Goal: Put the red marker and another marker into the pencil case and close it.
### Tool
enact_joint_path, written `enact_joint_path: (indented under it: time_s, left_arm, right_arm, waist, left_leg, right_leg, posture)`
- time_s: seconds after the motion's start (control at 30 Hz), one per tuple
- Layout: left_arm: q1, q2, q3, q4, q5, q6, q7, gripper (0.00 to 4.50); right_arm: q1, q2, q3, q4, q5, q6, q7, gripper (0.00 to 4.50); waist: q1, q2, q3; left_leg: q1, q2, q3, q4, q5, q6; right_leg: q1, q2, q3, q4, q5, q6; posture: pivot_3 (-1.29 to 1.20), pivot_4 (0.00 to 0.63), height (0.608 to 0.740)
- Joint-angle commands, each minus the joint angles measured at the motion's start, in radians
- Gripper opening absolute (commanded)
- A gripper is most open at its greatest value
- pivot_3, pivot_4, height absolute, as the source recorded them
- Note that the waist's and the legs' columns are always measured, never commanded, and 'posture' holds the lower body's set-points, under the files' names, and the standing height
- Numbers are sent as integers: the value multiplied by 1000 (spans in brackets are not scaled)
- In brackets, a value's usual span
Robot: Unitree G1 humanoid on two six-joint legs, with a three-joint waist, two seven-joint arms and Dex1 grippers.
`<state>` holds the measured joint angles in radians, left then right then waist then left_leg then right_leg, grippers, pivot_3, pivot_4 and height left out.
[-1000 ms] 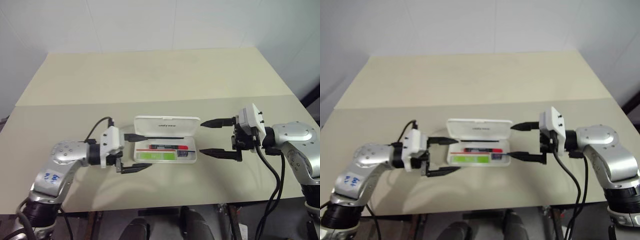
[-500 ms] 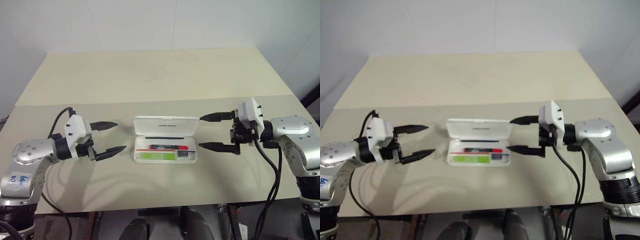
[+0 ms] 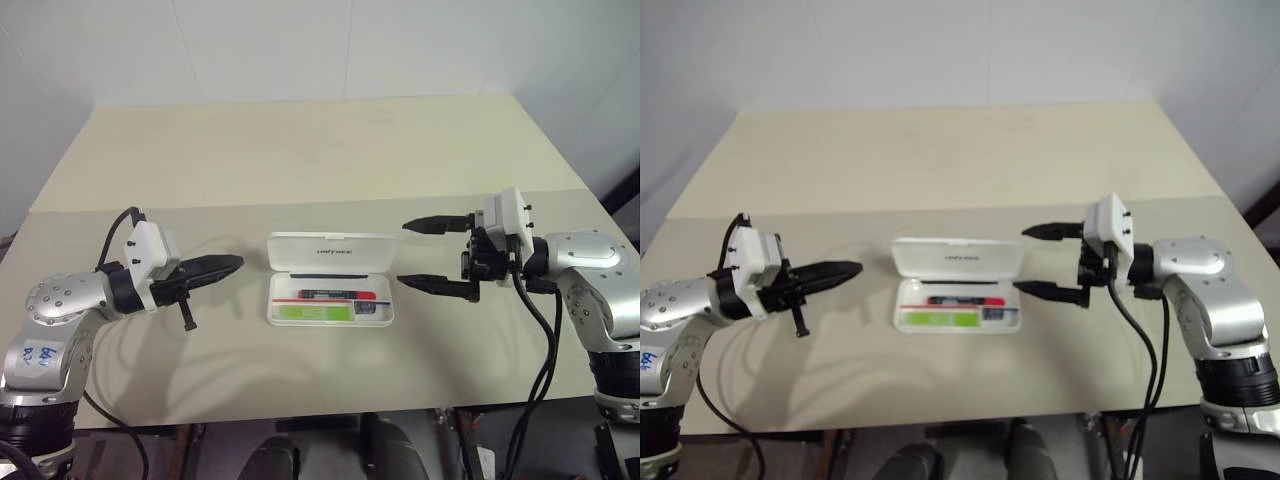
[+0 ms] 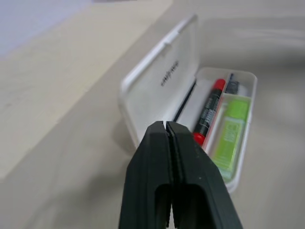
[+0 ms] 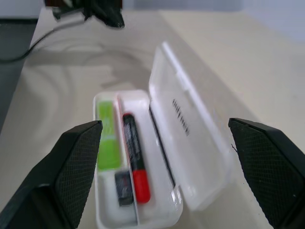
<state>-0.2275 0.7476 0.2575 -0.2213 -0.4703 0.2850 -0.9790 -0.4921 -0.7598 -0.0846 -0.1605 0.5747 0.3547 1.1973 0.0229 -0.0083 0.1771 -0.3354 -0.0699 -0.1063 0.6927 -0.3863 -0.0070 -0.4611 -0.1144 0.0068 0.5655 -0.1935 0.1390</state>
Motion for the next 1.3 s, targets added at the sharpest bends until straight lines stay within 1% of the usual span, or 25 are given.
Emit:
enact_joint_path:
  time_s: [0.03, 0.1, 0.27, 0.37, 0.43, 0.6, 0.77, 0.93, 1.07, 1.3]
  left_arm:
    - [-17, -3, 23, 6, -15, -16, 15, 21]
    - [-34, -8, 26, 23, -21, -4, 31, 21]
    - [-128, -27, 32, 134, -14, 6, 84, 21]
    - [-217, -49, 3, 246, 33, -4, 143, 21]
    - [-248, -55, -30, 291, 67, -15, 149, 21]
    - [-309, -92, -131, 370, 131, -47, 122, 21]
    - [-358, -121, -180, 420, 145, -72, 79, 21]
    - [-398, -145, -197, 464, 148, -96, 51, 21]
    - [-403, -154, -211, 444, 127, -78, -2, 21]
    - [-405, -153, -268, 446, 157, -93, -83, 21]
  right_arm:
    - [0, 9, -47, -64, 49, 17, -35, 4500]
    - [2, 10, -46, -77, 58, 23, -41, 4500]
    - [5, 14, -38, -82, 61, 25, -48, 4500]
    - [13, 16, -22, -75, 41, 8, -41, 4500]
    - [13, 18, -18, -73, 37, 5, -41, 4500]
    - [15, 25, -9, -74, 29, 2, -43, 4500]
    - [21, 27, -9, -78, 26, 4, -42, 4500]
    - [39, 28, -13, -91, 27, 6, -52, 4500]
    - [50, 30, -19, -100, 30, 6, -65, 4500]
    - [47, 41, -11, -102, 26, 4, -79, 4500]
  waist:
    - [0, 0, 0]
    - [0, 0, 0]
    - [1, 0, 0]
    - [2, 0, 0]
    - [0, 0, 0]
    - [0, 0, 0]
    - [-1, 0, 0]
    - [0, 0, 0]
    - [-1, 0, 0]
    - [-1, 0, 0]
  left_leg:
    - [0, 0, 0, 0, 0, 0]
    - [0, 0, 0, 0, 0, 0]
    - [0, 0, 0, 0, 0, 0]
    - [0, 0, 0, 0, 0, 0]
    - [0, 0, 0, 0, 0, 0]
    - [0, -1, 3, 0, 0, 1]
    - [0, 0, 3, 0, 0, 1]
    - [0, 0, 3, 0, 0, 1]
    - [0, 0, 3, 0, 0, 1]
    - [0, 0, 4, 0, 0, 1]
  right_leg:
    - [0, 0, 0, 0, 0, 0]
    - [0, 0, 0, 0, 0, 0]
    - [0, 0, 0, 0, 0, 0]
    - [0, 0, 0, 0, 0, 0]
    - [0, 0, -1, 0, 0, 0]
    - [-1, -1, -1, 0, 0, 0]
    - [-1, 0, -1, 0, 0, 0]
    - [-1, -1, -1, 0, 1, 0]
    - [-1, -1, -1, 0, 1, 0]
    - [-1, -1, -1, 0, 1, 0]
  posture:
    - [0, 150, 740]
    - [0, 150, 740]
    - [0, 150, 740]
    - [0, 150, 740]
    - [0, 150, 740]
    - [0, 150, 740]
    - [0, 150, 740]
    - [0, 150, 740]
    - [0, 150, 740]
    - [0, 150, 740]
